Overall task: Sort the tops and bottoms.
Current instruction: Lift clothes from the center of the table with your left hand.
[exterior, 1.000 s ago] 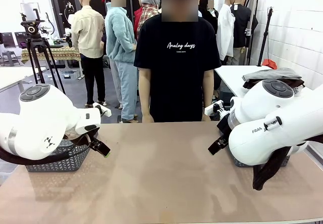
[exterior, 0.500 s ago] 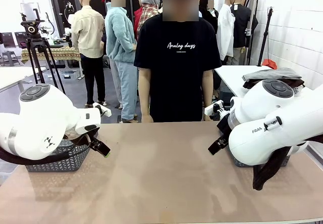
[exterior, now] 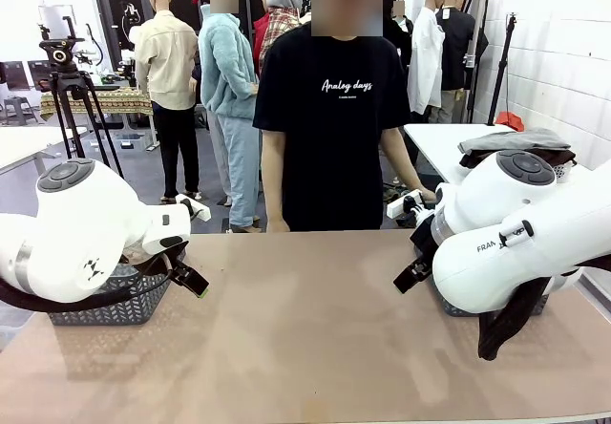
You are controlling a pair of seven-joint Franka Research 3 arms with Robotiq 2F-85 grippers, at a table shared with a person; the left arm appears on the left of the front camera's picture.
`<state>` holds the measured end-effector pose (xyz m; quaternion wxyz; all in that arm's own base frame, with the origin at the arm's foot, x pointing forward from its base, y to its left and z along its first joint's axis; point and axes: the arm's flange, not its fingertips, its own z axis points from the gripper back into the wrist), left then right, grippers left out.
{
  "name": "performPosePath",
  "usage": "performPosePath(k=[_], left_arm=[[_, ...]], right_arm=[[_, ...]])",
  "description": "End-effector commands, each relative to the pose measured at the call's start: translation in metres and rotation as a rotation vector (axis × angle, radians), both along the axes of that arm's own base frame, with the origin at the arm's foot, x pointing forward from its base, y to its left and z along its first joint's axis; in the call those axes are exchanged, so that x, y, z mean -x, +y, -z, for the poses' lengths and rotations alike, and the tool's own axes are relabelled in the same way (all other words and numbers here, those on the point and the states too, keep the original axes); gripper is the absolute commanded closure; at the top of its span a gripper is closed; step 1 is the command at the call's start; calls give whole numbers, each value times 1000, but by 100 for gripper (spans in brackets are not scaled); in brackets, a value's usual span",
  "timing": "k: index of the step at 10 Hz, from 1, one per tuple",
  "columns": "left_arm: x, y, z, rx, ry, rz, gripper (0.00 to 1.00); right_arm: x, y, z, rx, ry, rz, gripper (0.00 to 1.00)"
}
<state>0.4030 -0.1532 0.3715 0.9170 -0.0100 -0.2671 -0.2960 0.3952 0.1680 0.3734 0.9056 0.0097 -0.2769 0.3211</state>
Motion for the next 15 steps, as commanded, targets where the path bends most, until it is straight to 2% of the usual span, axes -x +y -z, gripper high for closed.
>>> performPosePath(k=[1,15], left_arm=[[-1,2,0,1,0,-3,0],[-1,2,0,1,0,-3,0]], right_arm=[[0,0,0,-1,0,0,0],[0,0,0,-1,0,0,0]])
